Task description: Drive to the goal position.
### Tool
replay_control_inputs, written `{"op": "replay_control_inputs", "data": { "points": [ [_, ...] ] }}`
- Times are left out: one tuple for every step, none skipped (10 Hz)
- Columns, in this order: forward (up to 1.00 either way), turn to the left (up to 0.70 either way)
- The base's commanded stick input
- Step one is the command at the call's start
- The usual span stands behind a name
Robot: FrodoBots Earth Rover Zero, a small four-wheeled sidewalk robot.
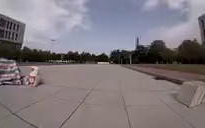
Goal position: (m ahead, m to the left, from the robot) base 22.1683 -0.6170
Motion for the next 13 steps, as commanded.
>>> {"op": "replay_control_inputs", "data": {
  "points": [
    [1.00,-0.27],
    [1.00,-0.25],
    [1.00,0.00],
    [1.00,0.00],
    [1.00,0.00],
    [1.00,0.00],
    [1.00,0.00],
    [1.00,0.00],
    [1.00,0.00],
    [1.00,0.00],
    [1.00,0.00],
    [1.00,0.00],
    [1.00,0.00]
  ]
}}
